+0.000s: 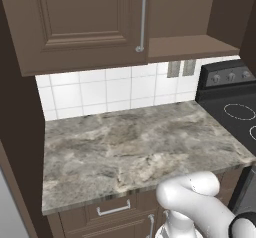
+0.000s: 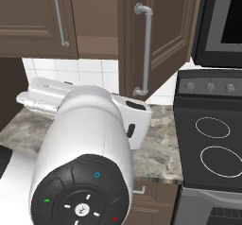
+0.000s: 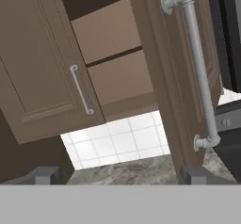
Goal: Open the cabinet and move the ladle to the pot. Then close the cabinet.
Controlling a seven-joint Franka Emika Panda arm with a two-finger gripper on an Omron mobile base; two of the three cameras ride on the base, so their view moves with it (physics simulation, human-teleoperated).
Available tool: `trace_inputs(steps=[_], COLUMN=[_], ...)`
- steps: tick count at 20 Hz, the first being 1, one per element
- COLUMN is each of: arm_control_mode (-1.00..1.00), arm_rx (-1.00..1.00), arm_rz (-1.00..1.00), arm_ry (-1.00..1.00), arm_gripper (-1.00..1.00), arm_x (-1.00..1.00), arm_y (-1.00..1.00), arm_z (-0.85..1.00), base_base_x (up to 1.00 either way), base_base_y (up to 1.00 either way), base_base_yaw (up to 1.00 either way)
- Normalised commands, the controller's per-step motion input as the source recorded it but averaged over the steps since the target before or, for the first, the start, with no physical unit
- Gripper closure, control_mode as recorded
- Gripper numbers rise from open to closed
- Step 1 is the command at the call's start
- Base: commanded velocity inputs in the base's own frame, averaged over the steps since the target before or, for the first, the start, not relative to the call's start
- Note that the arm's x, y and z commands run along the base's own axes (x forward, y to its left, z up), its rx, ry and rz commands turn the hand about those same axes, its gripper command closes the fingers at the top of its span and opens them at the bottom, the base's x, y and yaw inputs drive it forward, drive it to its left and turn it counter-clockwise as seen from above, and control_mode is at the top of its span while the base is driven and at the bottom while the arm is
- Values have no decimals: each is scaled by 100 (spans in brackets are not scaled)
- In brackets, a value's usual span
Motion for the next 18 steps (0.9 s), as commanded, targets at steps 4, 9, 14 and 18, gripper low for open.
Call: trace_inputs(steps=[4,9,14,18], arm_control_mode=[-100,-100,-100,-100], arm_rx=[8,11,13,12], arm_rz=[10,9,9,8], arm_ry=[0,0,0,0], arm_gripper=[-100,-100,-100,-100], arm_x=[20,45,53,43], arm_y=[-13,-14,-14,-9], arm_z=[-2,-3,-11,-19], base_base_x=[0,0,0,0], base_base_y=[0,0,0,0], base_base_yaw=[0,0,0,0])
